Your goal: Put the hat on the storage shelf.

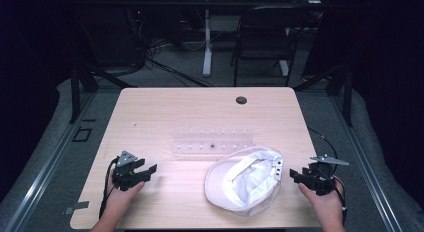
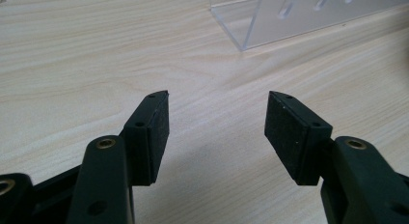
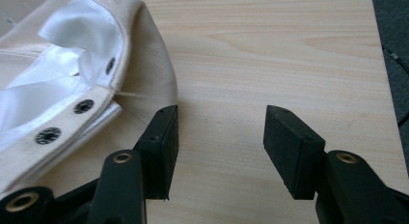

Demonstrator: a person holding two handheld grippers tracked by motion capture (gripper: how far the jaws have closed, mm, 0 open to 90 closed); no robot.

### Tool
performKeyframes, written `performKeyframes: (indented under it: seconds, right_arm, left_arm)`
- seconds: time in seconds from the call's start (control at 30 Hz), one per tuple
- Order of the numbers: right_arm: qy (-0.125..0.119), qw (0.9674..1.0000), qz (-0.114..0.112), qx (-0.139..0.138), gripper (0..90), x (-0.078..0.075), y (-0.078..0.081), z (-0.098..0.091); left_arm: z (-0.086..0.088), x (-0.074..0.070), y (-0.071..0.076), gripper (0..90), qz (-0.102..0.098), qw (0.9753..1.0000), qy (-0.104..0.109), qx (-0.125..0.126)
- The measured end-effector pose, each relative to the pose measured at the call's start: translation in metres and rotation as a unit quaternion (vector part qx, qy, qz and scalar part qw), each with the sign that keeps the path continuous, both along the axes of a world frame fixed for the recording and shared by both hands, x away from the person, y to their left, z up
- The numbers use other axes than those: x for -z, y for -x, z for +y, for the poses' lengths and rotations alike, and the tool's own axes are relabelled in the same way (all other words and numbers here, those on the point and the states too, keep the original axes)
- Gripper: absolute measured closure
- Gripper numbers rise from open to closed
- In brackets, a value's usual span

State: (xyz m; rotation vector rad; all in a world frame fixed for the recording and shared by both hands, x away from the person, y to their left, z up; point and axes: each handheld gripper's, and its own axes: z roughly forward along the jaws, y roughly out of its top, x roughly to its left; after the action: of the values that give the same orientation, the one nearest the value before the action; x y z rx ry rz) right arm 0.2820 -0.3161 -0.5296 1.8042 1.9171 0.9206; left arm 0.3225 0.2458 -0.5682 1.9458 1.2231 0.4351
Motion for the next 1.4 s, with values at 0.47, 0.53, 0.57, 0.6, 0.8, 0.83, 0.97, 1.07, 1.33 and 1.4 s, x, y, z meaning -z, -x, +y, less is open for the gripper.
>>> performKeyframes:
  seconds: [0.47, 0.53, 0.57, 0.6, 0.8, 0.83, 0.97, 1.07, 1.33, 1.4]
  right_arm:
    - [-0.079, 0.9956, 0.035, -0.037, 49.0, -0.035, -0.003, 0.018]
    - [-0.082, 0.9951, 0.036, -0.042, 48.3, -0.035, -0.005, 0.023]
    - [-0.081, 0.9951, 0.036, -0.044, 48.1, -0.035, -0.006, 0.024]
    - [-0.081, 0.9951, 0.036, -0.044, 48.1, -0.035, -0.006, 0.024]
    - [-0.099, 0.9920, 0.068, -0.039, 47.6, -0.023, -0.020, 0.032]
    - [-0.099, 0.9920, 0.068, -0.039, 47.6, -0.023, -0.020, 0.032]
    - [-0.126, 0.9875, 0.088, -0.035, 47.2, -0.019, -0.024, 0.034]
    - [-0.135, 0.9857, 0.095, -0.032, 47.0, -0.016, -0.025, 0.035]
    - [-0.166, 0.9796, 0.109, -0.032, 47.1, -0.006, -0.027, 0.038]
    - [-0.166, 0.9799, 0.107, -0.031, 49.1, -0.005, -0.027, 0.041]
  left_arm:
    - [0.000, 0.000, 0.000, 42.8, 0.000, 1.0000, 0.001, 0.001]
    - [0.000, 0.000, 0.000, 42.8, 0.001, 1.0000, 0.002, 0.000]
    - [0.000, 0.000, 0.000, 42.8, 0.001, 1.0000, 0.002, 0.000]
    - [0.000, 0.000, 0.000, 42.8, 0.001, 1.0000, 0.002, 0.000]
    - [0.000, 0.000, 0.000, 42.8, 0.000, 1.0000, 0.002, 0.000]
    - [0.000, 0.000, 0.000, 42.8, 0.001, 1.0000, 0.003, 0.000]
    - [0.001, 0.000, 0.000, 42.8, 0.000, 1.0000, 0.003, -0.002]
    - [0.001, 0.000, 0.000, 42.8, 0.000, 1.0000, 0.003, -0.002]
    - [0.000, 0.000, 0.000, 42.8, 0.000, 1.0000, 0.002, -0.001]
    - [0.000, 0.000, 0.000, 42.8, 0.000, 1.0000, 0.002, -0.003]
